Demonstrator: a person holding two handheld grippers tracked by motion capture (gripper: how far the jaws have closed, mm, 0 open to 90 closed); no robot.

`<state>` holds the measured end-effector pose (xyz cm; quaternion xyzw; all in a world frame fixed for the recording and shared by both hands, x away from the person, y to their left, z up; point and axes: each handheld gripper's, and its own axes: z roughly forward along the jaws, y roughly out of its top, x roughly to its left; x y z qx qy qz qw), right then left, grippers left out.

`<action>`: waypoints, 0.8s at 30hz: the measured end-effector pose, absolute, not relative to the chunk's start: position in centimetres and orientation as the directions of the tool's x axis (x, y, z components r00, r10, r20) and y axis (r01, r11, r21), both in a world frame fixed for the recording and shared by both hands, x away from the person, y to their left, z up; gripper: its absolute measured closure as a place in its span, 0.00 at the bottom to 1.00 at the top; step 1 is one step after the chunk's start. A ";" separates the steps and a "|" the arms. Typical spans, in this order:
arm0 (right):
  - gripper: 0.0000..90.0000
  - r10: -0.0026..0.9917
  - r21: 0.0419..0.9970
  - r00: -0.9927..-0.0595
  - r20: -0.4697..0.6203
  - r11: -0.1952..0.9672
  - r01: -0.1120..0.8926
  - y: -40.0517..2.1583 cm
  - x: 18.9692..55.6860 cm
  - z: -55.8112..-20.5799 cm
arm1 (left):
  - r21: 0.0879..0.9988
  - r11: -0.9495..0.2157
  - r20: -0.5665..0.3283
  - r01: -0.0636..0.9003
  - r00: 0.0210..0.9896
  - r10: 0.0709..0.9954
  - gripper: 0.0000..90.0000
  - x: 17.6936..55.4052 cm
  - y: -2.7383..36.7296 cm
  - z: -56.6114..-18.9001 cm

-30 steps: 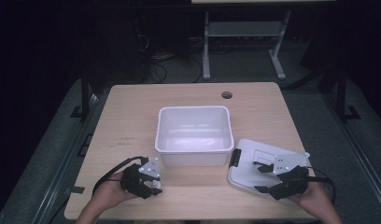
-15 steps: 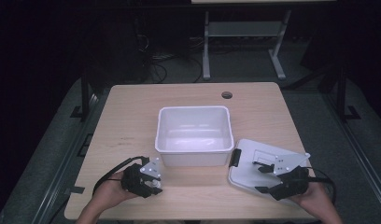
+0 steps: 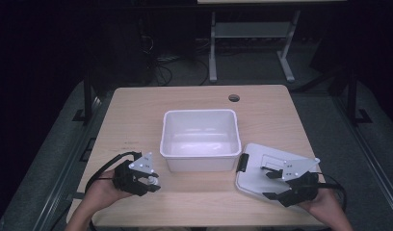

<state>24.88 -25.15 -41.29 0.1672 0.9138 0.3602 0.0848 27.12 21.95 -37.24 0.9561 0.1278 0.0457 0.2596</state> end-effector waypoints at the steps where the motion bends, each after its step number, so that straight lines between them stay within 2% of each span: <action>1: 0.39 0.365 0.686 -0.930 -0.035 0.686 0.243 -25.1 24.9 -41.3 | 0.514 -0.829 0.024 0.220 0.963 0.270 0.67 27.2 22.1 -36.9; 24: 0.37 0.369 0.694 -0.929 -0.024 0.675 0.250 -25.5 24.9 -41.3 | 0.529 -0.824 0.041 0.205 0.963 0.266 0.67 28.7 22.1 -31.2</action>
